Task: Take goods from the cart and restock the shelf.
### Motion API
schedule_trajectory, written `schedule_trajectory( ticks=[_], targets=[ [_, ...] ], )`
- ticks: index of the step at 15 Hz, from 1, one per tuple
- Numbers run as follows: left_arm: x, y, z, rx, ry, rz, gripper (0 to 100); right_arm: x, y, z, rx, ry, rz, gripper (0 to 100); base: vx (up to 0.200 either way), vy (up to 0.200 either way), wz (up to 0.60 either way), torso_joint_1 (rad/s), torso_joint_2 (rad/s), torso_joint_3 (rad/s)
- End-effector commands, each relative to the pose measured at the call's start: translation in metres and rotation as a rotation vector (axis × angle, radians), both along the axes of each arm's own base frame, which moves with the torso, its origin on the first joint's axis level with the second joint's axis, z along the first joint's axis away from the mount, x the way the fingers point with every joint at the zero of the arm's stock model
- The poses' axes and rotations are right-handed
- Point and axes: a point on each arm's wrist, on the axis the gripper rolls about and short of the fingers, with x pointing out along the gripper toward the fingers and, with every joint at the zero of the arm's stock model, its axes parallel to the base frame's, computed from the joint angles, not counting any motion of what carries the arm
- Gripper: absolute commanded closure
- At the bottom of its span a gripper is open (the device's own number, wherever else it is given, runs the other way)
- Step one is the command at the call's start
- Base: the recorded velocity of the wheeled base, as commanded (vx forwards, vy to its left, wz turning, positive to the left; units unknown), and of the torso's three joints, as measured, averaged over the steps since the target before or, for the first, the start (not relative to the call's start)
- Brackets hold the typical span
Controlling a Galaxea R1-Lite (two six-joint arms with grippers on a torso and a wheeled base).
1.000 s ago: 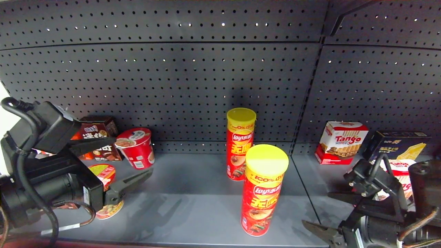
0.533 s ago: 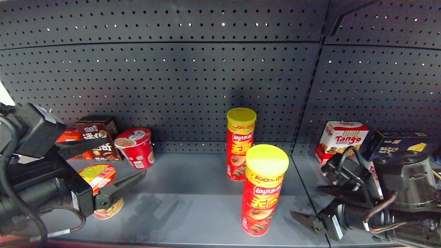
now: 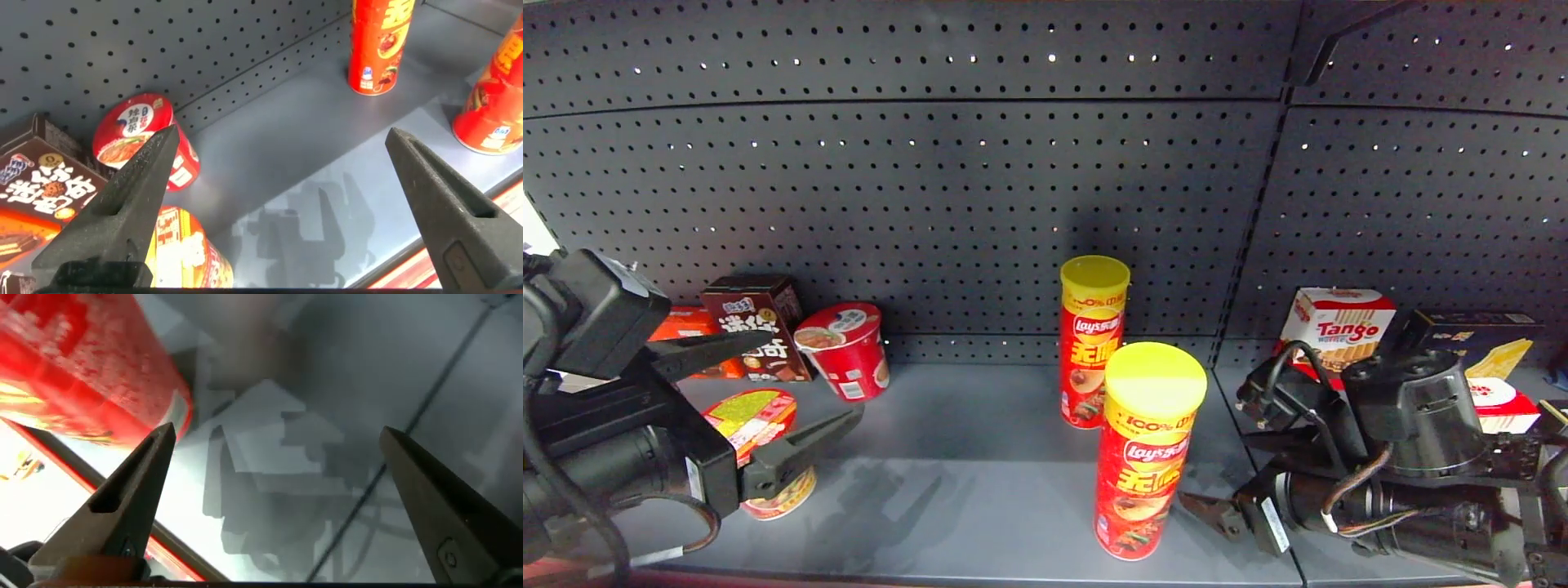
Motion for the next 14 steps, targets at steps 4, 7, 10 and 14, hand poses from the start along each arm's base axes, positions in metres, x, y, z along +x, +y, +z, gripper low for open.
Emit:
schedule_trajectory(
  ticks=[4,7,10,14],
  targets=[
    [0.000,0.001,-0.003,0.003,0.008,0.006,0,0.002,0.014,-0.006,-0.002,0.000,0.036,0,0.000,0.000,0.00,0.000,0.00,0.000],
    [-0.001,0.001,-0.003,0.003,0.010,0.006,0,0.002,0.015,-0.007,-0.004,0.002,0.042,0,0.000,0.000,0.00,0.000,0.00,0.000],
    [-0.001,0.001,-0.003,0.003,0.010,0.006,0,0.003,0.017,-0.010,-0.010,0.009,0.042,0,0.000,0.000,0.00,0.000,0.00,0.000],
    [-0.001,0.001,-0.005,0.005,0.017,0.004,0,0.005,0.023,-0.010,-0.008,0.007,0.056,0,0.000,0.000,0.00,0.000,0.00,0.000]
  ],
)
